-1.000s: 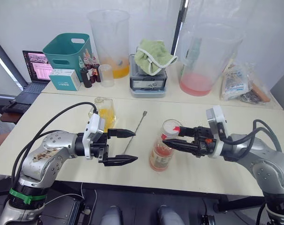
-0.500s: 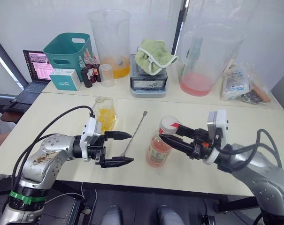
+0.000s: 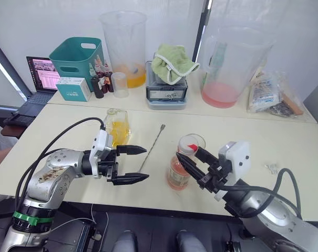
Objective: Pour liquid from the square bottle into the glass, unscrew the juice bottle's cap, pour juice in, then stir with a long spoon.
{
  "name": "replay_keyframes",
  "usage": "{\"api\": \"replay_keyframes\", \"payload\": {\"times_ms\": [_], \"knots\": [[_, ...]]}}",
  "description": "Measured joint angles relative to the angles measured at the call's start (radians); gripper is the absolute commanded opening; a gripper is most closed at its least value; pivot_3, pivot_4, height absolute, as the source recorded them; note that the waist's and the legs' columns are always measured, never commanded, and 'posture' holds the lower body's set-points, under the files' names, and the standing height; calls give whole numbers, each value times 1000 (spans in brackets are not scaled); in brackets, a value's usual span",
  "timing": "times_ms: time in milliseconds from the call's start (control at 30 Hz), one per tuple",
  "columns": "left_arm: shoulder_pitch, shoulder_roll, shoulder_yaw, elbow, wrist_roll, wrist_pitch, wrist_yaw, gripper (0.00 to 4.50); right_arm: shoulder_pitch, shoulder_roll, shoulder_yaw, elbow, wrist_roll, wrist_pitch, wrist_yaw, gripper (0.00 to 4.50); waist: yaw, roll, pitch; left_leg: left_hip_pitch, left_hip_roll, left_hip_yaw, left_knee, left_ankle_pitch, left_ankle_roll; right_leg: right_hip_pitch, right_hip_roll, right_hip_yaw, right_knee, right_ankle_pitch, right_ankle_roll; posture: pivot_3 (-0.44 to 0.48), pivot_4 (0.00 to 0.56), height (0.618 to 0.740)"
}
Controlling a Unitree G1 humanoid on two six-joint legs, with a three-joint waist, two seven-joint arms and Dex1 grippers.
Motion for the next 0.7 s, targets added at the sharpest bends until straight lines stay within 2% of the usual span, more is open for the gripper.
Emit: {"api": "replay_keyframes", "payload": {"times_ms": [133,200,233,400,700], "knots": [[-8,-2,-2,0,0,1,0,4500,35,10,11,6,-35,-39,15,1503,0,0,0,1,0,0,0,0,0,1,0,0,0,0,0,0,150,740],[-12,-2,-2,0,0,1,1,4500,44,17,7,13,-45,-50,23,2519,0,-1,-1,1,0,0,0,0,0,1,0,0,0,0,0,0,150,740],[-13,-2,-2,0,0,2,1,4500,44,17,3,14,-48,-51,25,2750,0,-1,-1,1,0,0,0,0,0,1,0,0,0,0,0,0,150,740],[-23,-4,-4,0,0,4,3,4500,59,-10,-43,69,-26,-39,79,4472,0,-1,-1,0,0,0,0,0,0,0,0,0,0,0,0,0,150,740],[-28,-4,-4,0,-1,10,11,4500,17,-132,-188,137,117,-37,255,4472,0,-1,-1,-1,0,0,0,0,0,0,0,0,0,0,0,0,150,740]]}}
